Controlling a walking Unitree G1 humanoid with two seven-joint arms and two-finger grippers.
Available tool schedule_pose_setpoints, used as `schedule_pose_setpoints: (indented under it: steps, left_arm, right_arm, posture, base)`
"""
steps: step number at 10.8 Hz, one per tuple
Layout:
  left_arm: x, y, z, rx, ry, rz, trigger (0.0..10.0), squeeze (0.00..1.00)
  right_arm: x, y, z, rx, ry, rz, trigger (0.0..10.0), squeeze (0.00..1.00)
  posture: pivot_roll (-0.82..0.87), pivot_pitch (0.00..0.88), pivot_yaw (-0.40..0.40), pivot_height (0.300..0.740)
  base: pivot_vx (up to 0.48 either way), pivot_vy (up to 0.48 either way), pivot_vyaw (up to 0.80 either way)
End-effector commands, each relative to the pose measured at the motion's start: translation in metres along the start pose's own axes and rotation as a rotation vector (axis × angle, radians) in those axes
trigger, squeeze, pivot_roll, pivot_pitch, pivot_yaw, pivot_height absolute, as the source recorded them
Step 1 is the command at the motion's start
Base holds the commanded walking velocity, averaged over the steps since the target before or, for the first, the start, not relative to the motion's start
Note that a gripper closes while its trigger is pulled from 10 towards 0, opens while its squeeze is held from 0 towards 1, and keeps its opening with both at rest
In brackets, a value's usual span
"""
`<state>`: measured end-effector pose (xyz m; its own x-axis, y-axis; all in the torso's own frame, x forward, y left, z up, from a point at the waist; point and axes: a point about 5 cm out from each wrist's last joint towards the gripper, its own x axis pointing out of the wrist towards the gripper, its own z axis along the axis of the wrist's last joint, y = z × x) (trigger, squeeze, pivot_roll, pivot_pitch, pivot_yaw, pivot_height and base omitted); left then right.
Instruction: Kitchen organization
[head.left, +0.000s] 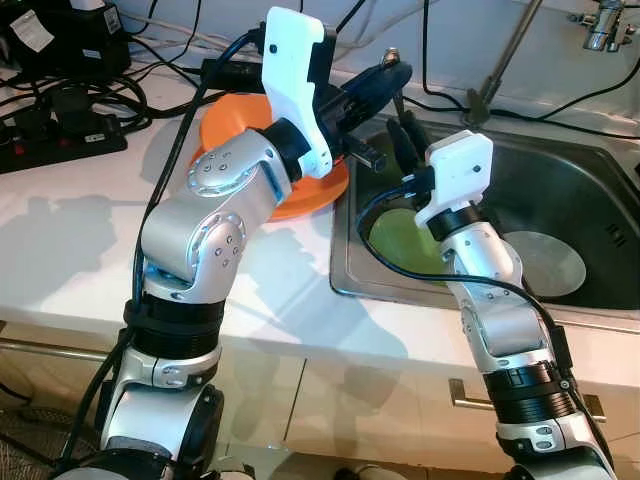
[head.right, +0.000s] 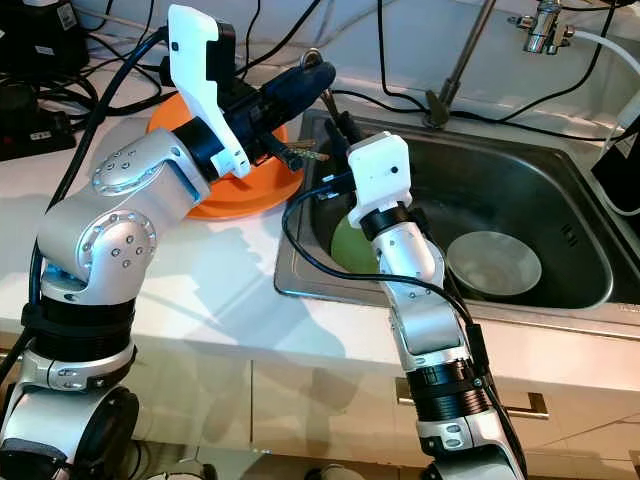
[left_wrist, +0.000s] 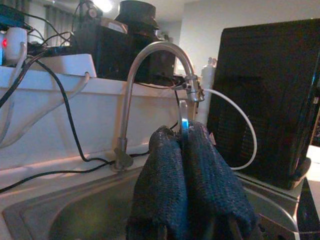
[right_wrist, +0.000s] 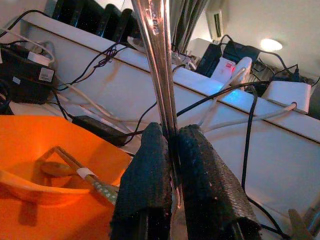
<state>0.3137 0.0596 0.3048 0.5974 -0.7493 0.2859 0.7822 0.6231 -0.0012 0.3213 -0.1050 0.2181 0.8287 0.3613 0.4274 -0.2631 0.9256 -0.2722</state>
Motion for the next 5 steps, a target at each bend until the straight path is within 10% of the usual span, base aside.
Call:
schedule_pose_setpoints:
  steps: [1, 4, 5]
  left_arm:
    - [-0.0008, -0.0018, -0.0005, 0.004, -0.001, -0.01, 10.0, 0.0]
    - [-0.0004, -0.0032, 0.0005, 0.005, -0.004, -0.017, 10.0, 0.0]
    - [-0.0004, -0.0051, 0.0003, -0.006, -0.009, -0.032, 10.0, 1.0]
  right_arm:
    - [-0.0035, -0.0145, -0.0022, 0.007, 0.008, -0.066, 0.0, 0.0]
    - [-0.0045, -0.0155, -0.0037, 0.002, 0.016, -0.07, 0.0, 0.0]
    - [-0.0047, -0.0159, -0.0045, -0.001, 0.02, -0.073, 0.0, 0.0]
  posture:
    - [-0.01, 0.03, -0.103, 0.74]
    - [-0.01, 0.031, -0.103, 0.74]
    - [-0.01, 0.032, -0.103, 0.74]
  base:
    - [0.0, 0.0, 0.0]
    - [0.0, 0.0, 0.0]
    - [0.0, 0.0, 0.0]
